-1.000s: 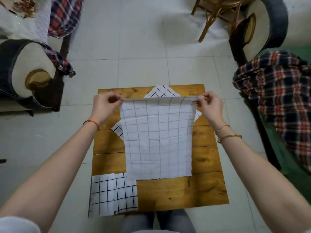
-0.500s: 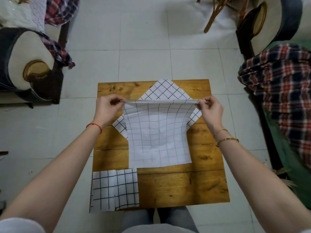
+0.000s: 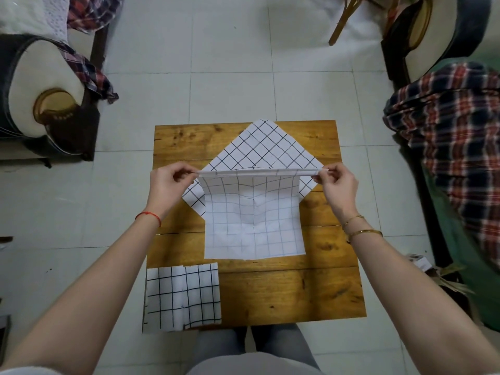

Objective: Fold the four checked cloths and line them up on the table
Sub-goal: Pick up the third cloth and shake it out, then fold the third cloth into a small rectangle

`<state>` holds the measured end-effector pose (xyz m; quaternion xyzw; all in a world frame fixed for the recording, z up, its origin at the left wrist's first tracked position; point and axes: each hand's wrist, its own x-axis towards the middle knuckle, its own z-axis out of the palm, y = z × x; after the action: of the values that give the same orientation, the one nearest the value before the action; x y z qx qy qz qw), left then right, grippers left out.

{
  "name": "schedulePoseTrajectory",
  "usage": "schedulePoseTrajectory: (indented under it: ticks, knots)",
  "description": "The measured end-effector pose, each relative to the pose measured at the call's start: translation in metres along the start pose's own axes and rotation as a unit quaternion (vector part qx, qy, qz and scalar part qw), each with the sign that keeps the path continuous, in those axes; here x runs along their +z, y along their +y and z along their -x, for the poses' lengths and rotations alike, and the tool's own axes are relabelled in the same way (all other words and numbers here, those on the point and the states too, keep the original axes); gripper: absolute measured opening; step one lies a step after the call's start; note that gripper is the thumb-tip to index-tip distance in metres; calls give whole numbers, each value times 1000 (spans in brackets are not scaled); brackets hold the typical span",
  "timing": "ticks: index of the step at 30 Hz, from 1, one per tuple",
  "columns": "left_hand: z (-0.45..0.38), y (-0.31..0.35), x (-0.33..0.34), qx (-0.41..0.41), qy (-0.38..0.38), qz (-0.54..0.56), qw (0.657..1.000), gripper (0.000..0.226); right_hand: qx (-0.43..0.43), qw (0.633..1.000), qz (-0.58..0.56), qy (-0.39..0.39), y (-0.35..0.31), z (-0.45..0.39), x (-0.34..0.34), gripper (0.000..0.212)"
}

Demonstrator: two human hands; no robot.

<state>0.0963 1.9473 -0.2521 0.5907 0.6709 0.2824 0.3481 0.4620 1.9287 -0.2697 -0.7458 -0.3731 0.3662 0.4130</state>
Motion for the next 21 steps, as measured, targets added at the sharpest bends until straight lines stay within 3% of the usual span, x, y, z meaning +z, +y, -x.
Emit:
schedulePoseTrajectory:
  ticks: [11,17,21]
  knots:
    - [63,-39,20,-75,-104,-6,992,9,70,996,58,-13,46,44,-9,15]
    - [98,-55,34,-110,-146,-7,983,24,116,989,90,-16,75,68,-7,16]
    - [108,-61,43,-210,-152,63,964,14,147,982,114,0,75,79,-4,10]
